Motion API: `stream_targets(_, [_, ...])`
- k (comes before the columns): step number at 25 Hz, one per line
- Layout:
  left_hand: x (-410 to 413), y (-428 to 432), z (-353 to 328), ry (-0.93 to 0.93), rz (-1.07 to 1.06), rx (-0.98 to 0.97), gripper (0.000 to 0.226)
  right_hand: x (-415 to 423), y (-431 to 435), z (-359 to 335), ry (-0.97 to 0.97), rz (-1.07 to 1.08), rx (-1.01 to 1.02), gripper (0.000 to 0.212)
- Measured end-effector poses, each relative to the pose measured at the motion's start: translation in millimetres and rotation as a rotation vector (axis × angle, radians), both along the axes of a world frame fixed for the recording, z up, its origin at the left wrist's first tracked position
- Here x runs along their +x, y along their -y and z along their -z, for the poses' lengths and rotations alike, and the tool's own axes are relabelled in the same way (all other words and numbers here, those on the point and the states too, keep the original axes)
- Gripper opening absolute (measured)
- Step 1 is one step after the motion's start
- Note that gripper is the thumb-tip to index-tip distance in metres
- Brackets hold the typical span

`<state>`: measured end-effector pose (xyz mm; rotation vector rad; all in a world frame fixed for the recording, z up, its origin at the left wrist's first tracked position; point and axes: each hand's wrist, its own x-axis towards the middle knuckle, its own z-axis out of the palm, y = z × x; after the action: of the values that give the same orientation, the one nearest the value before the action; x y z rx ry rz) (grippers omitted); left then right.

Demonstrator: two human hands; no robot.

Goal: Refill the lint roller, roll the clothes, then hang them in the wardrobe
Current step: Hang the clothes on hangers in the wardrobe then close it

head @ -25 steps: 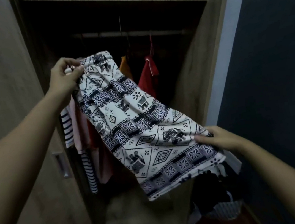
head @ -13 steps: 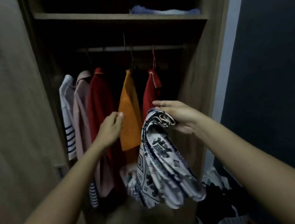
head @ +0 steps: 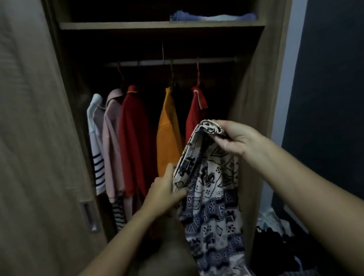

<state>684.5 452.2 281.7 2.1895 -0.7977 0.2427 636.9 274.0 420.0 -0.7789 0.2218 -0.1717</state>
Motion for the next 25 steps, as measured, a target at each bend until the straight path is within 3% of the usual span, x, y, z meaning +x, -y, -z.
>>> stream_targets(4, [15.6, -3.2, 2.3, 0.133, 0.122, 0.007, 0.068, -22.3, 37.1, -12.0, 0.054, 0.087, 0.113, 0.012])
stream_targets(6, [28.5, -10.8, -3.5, 0.226, 0.107, -0.044, 0.058, -35.1, 51.4, -12.4, 0.098, 0.15, 0.161, 0.011])
stream_targets(8, [39.7, -16.1, -18.4, 0.251, 0.007, -0.255, 0.044, -47.4, 59.9, -7.8, 0.161, 0.205, 0.125, 0.026])
stream_targets(10, [48.6, -18.1, -39.1, 0.072, -0.043, -0.591, 0.039, -55.7, 63.1, 0.7, 0.172, 0.18, -0.163, 0.039])
stream_targets(12, [53.2, -15.0, -55.6, -0.053, -0.055, -0.776, 0.024, -60.6, 68.8, 8.5, 0.107, 0.141, -0.667, 0.042])
stream_targets(15, [50.3, -0.7, -65.0, -0.027, -0.13, -0.78, 0.009, -61.6, 87.7, 20.3, -0.012, 0.265, -1.205, 0.026])
stream_targets(18, [33.8, 14.9, -70.1, 0.143, -0.366, -0.651, 0.025, -59.9, 99.3, 23.6, -0.216, 0.513, -1.57, 0.015])
stream_targets(19, [26.6, 18.0, -73.3, 0.209, -0.399, -0.611, 0.025, -59.0, 101.9, 24.9, -0.233, 0.533, -1.601, 0.019])
stream_targets(22, [15.1, 17.1, -82.3, 0.33, -0.38, -0.516, 0.028, -62.1, 95.8, 21.4, -0.179, 0.323, -1.293, 0.047])
stream_targets(25, [22.7, 7.8, -91.9, 0.165, -0.313, -0.46, 0.022, -58.4, 93.3, 25.8, -0.232, 0.189, -1.187, 0.058])
